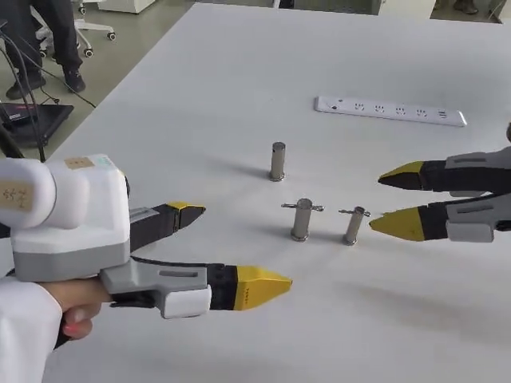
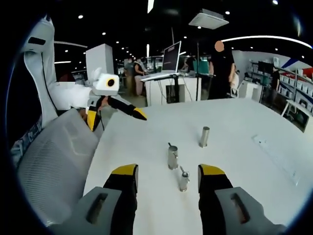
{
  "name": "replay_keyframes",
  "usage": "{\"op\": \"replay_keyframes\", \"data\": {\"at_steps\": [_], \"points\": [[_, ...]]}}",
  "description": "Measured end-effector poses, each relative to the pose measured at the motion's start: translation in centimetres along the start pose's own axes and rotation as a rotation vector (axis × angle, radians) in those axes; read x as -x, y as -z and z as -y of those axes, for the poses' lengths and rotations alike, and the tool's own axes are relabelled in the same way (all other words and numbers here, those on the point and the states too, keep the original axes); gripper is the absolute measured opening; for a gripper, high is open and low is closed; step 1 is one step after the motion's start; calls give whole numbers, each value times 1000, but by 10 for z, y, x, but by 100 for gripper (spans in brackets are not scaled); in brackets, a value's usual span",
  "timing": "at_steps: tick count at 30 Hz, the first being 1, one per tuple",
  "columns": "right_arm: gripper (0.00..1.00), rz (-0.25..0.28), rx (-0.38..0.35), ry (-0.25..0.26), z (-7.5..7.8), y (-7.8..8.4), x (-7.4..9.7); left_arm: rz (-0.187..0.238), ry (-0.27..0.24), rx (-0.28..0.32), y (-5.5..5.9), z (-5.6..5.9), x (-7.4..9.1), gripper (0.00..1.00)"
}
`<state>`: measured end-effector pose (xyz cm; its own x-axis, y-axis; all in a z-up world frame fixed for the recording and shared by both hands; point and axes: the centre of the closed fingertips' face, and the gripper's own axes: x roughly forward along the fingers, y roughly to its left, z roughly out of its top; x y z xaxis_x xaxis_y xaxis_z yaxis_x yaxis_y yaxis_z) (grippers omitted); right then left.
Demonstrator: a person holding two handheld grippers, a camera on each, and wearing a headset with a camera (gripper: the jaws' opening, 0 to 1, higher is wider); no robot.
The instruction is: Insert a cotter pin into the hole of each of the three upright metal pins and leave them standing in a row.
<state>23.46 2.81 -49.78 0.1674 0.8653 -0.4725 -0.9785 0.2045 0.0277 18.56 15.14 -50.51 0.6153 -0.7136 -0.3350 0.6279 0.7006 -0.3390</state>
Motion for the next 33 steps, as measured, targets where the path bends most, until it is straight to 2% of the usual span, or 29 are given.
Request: {"op": "replay_keyframes", "data": {"at_steps": [3,4,6,8,14,16,23,27,33], "points": [[52,26,-42,46,-3,0,7,-6,13,-7,1,4,-3,99],[54,40,-82,68,-4,1,11,-6,20,-7,1,6,-3,99],[62,60,-142,101,-5,3,16,-6,29,-7,0,9,-4,99],[69,79,-152,125,-6,5,20,-7,35,-6,0,11,-5,99],[76,94,-257,198,-10,23,34,-24,37,-6,4,12,-4,99],[78,115,-295,223,-12,27,39,-25,35,-5,4,12,-4,99],[82,94,-317,298,-17,44,50,-42,25,8,9,10,-1,99],[88,128,-352,340,-17,46,56,-50,18,7,11,7,3,99],[93,128,-391,371,-22,55,60,-56,8,7,13,5,8,99]]}}
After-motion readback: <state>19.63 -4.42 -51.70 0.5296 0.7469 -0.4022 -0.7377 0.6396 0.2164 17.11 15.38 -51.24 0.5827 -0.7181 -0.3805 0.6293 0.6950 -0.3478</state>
